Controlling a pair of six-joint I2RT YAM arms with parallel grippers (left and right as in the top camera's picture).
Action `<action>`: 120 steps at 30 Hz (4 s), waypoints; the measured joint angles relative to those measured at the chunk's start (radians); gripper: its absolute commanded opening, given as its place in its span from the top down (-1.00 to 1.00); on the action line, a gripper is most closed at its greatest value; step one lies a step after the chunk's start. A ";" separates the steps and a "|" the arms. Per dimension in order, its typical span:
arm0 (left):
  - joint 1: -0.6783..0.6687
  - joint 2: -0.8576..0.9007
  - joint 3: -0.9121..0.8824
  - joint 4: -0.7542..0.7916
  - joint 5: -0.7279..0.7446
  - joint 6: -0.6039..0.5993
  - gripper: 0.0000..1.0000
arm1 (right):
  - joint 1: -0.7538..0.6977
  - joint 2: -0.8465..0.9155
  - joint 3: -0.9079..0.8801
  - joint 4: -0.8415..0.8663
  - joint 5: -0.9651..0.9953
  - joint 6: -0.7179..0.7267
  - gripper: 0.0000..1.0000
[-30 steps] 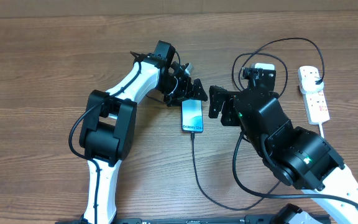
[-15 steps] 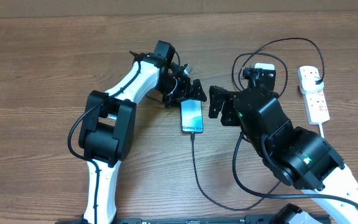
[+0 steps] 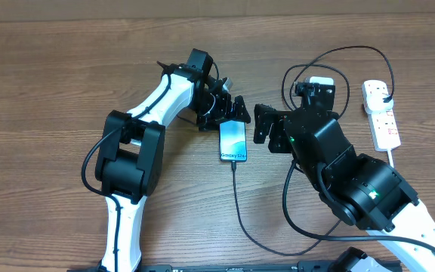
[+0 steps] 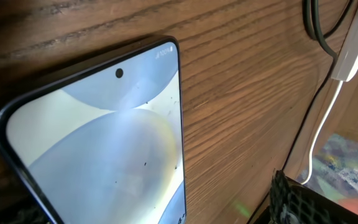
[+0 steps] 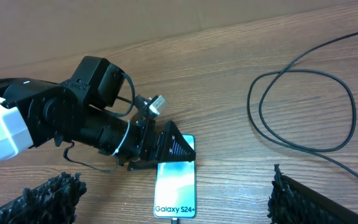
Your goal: Plug charger to phone and switch on socket
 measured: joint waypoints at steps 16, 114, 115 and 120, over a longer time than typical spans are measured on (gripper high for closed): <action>0.000 -0.002 0.001 -0.005 -0.008 -0.001 -1.00 | 0.000 0.002 0.000 0.001 0.000 0.000 -1.00; 0.143 -1.498 0.053 -0.598 -0.808 0.101 -0.99 | -1.190 0.953 0.409 -0.200 -0.453 -0.037 0.92; 0.158 -1.510 0.053 -0.597 -0.808 0.101 -1.00 | -1.190 0.953 0.409 -0.196 -0.454 -0.038 0.92; 0.230 -1.585 0.053 -0.598 -0.808 0.101 -1.00 | -1.190 0.953 0.409 -0.179 -0.454 -0.042 0.92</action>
